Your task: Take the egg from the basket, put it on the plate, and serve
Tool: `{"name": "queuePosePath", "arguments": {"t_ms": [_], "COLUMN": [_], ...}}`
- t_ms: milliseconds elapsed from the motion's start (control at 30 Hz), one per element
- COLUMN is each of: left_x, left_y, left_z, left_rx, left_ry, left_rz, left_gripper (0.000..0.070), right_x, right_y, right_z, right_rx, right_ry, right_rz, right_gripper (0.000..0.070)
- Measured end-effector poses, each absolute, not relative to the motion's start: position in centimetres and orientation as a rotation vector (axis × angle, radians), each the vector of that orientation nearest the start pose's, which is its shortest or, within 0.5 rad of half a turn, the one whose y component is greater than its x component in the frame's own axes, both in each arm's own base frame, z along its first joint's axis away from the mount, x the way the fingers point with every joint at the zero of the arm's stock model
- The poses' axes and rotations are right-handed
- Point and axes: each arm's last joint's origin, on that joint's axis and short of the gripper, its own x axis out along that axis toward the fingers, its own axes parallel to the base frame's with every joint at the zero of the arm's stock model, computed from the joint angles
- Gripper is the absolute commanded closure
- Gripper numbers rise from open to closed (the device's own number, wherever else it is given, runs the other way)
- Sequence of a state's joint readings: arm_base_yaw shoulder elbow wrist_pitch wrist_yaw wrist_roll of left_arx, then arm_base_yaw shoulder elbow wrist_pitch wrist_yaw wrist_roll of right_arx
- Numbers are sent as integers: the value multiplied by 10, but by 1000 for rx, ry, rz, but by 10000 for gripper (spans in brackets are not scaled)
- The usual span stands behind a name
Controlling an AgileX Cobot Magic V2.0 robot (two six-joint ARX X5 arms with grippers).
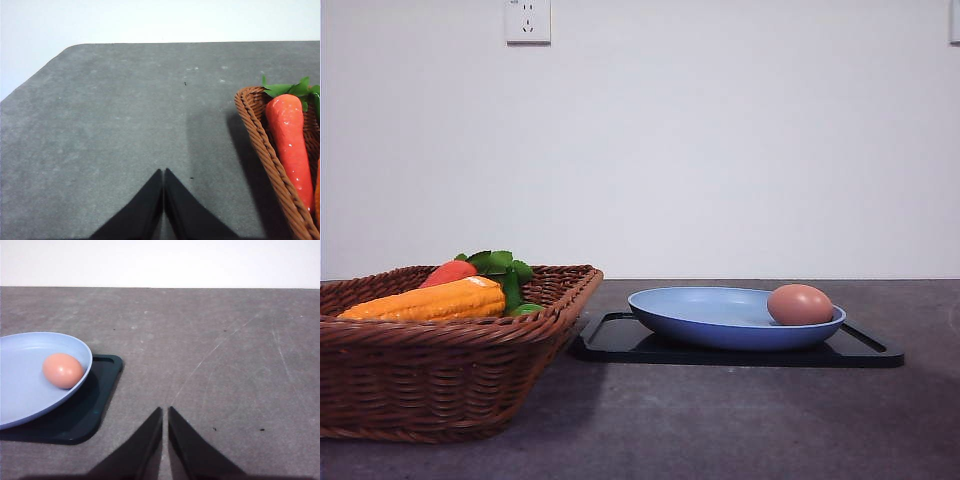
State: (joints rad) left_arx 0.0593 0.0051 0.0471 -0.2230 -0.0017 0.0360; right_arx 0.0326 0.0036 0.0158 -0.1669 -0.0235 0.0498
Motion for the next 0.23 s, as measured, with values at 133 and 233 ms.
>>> {"name": "queuePosePath", "arguments": {"t_ms": [133, 233], "left_x": [93, 93], "left_y": [6, 6], "left_z": [158, 158], "left_rx": [31, 31], "left_ry": [182, 182], "left_rz": [58, 58], "left_gripper": [700, 700], "right_x": [96, 96], "right_y": [4, 4], "right_z": [153, 153], "right_rx": [49, 49], "right_ry": [156, 156], "right_rz": [52, 52], "right_gripper": [700, 700]}}
